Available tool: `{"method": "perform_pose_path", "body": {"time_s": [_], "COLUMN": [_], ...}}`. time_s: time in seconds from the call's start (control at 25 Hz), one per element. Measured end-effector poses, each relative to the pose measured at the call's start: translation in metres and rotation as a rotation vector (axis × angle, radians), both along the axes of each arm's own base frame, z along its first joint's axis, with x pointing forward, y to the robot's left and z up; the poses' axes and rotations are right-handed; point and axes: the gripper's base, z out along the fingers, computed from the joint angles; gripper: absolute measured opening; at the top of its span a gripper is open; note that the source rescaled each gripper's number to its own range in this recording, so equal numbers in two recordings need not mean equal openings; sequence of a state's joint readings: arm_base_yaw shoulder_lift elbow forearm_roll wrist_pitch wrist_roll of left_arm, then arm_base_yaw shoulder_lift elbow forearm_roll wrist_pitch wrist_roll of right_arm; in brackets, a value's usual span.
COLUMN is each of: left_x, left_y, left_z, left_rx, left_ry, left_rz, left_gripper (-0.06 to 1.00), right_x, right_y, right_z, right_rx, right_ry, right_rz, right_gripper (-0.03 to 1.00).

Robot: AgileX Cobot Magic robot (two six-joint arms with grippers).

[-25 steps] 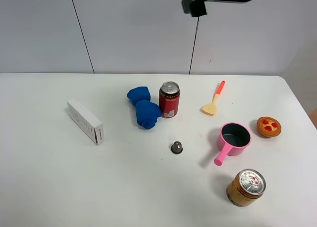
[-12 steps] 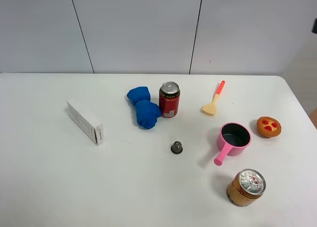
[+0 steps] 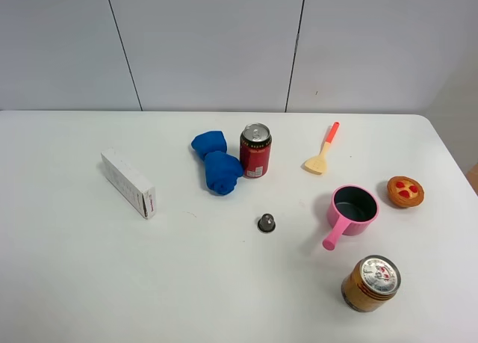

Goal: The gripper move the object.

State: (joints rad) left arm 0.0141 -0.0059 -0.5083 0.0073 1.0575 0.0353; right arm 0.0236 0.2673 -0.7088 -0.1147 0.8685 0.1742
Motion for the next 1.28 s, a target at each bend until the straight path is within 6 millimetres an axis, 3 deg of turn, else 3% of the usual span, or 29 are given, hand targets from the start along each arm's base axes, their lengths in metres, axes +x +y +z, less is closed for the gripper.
{"method": "perform_pose_path", "body": {"time_s": [0.2, 0.4, 0.6, 0.72, 1.28], "left_x": [0.0, 0.0, 0.0, 0.0, 0.0], "left_y": [0.0, 0.0, 0.0, 0.0, 0.0], "left_z": [0.0, 0.0, 0.0, 0.0, 0.0], "left_rx": [0.0, 0.0, 0.0, 0.0, 0.0], "left_ry": [0.0, 0.0, 0.0, 0.0, 0.0], "left_rz": [0.0, 0.0, 0.0, 0.0, 0.0], "left_gripper": [1.0, 1.0, 1.0, 1.0, 1.0], "right_x": [-0.013, -0.02, -0.032, -0.034, -0.034], "right_y": [0.0, 0.0, 0.0, 0.0, 0.0], "right_z": [-0.043, -0.073, -0.074, -0.074, -0.074], "right_rx": [0.024, 0.013, 0.011, 0.011, 0.011], "right_ry": [0.157, 0.236, 0.155, 0.138, 0.138], "right_rz": [-0.045, -0.046, -0.045, -0.045, -0.045], "right_gripper": [1.0, 0.98, 0.8, 0.75, 0.73]}}
